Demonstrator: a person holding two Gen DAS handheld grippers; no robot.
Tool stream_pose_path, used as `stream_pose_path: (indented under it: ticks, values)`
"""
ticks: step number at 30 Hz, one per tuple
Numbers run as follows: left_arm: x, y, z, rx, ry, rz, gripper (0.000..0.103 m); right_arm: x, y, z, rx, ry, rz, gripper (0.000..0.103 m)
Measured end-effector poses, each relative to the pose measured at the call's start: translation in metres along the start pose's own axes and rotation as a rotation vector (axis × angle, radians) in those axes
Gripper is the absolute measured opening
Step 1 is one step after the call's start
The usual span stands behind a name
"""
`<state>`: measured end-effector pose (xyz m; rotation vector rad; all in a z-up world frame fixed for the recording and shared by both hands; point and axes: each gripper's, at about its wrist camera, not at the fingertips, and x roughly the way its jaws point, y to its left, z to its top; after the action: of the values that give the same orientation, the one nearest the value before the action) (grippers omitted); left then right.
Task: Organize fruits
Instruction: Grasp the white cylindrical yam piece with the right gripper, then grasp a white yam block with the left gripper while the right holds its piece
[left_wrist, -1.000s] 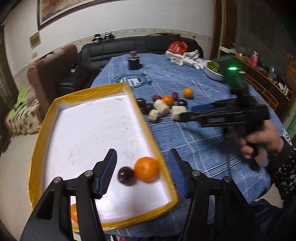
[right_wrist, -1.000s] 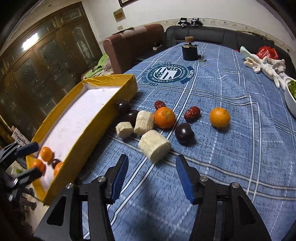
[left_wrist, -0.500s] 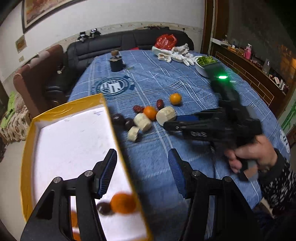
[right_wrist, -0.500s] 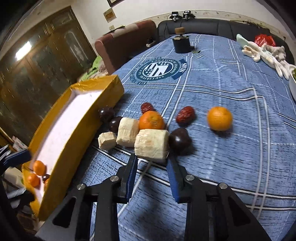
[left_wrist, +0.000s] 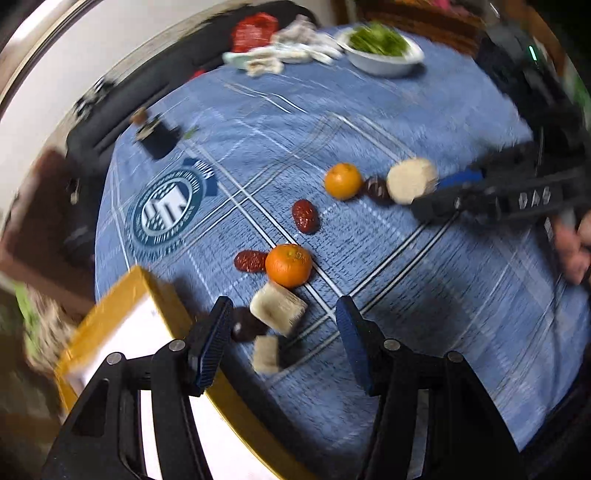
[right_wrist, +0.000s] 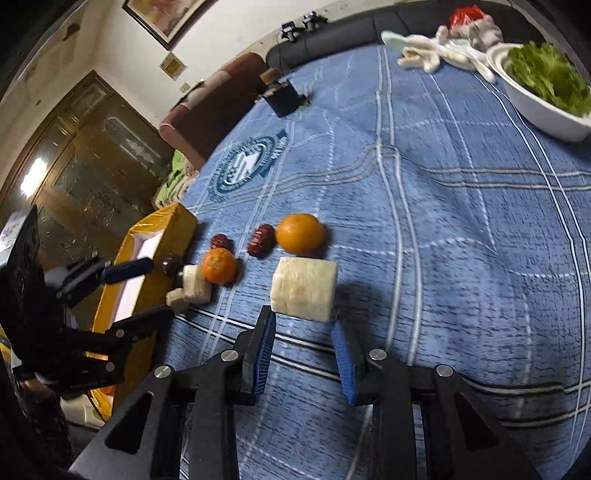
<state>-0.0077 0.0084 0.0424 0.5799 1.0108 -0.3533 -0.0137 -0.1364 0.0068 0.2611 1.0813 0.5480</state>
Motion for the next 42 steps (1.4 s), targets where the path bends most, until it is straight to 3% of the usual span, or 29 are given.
stream_pose_path:
  ticks: [4, 7, 11, 14, 16, 23, 30, 33, 35, 38, 42]
  values:
    - [0.017, -0.002, 0.002, 0.081, 0.049, -0.059, 0.056, 0.003, -0.004, -0.001, 0.004, 0.014, -0.008, 0.031]
    - [0.029, -0.004, 0.000, 0.119, 0.091, -0.045, 0.056, 0.003, -0.005, -0.001, 0.010, 0.013, -0.002, 0.031]
    - [0.029, -0.001, 0.000, 0.106, 0.071, -0.079, 0.053, 0.004, -0.007, 0.002, 0.026, 0.015, 0.013, 0.035]
    - [0.029, -0.001, 0.001, 0.097, 0.061, -0.059, 0.038, 0.001, -0.009, 0.004, 0.050, 0.009, 0.041, 0.051]
    - [0.030, 0.000, 0.003, 0.091, 0.061, -0.054, 0.038, -0.001, -0.008, 0.004, 0.054, -0.011, 0.037, 0.055]
    - [0.031, -0.005, 0.002, 0.077, 0.065, -0.016, 0.038, 0.004, 0.002, 0.001, -0.009, -0.016, -0.011, 0.055]
    - [0.019, -0.023, -0.006, 0.007, 0.073, -0.081, 0.038, 0.003, 0.010, -0.003, -0.115, 0.037, -0.053, 0.053]
    - [0.014, -0.027, -0.010, -0.022, 0.076, -0.119, 0.038, 0.003, 0.014, -0.005, -0.152, 0.044, -0.091, 0.045]
    - [0.013, -0.030, -0.011, -0.010, 0.072, -0.102, 0.040, 0.004, 0.016, -0.008, -0.185, 0.037, -0.139, 0.038]
    - [0.019, -0.029, -0.006, -0.028, 0.077, -0.081, 0.043, 0.003, 0.014, -0.006, -0.180, 0.032, -0.136, 0.037]
    - [0.023, -0.035, -0.008, 0.026, 0.057, -0.051, 0.045, -0.001, 0.008, -0.005, -0.148, 0.032, -0.082, 0.036]
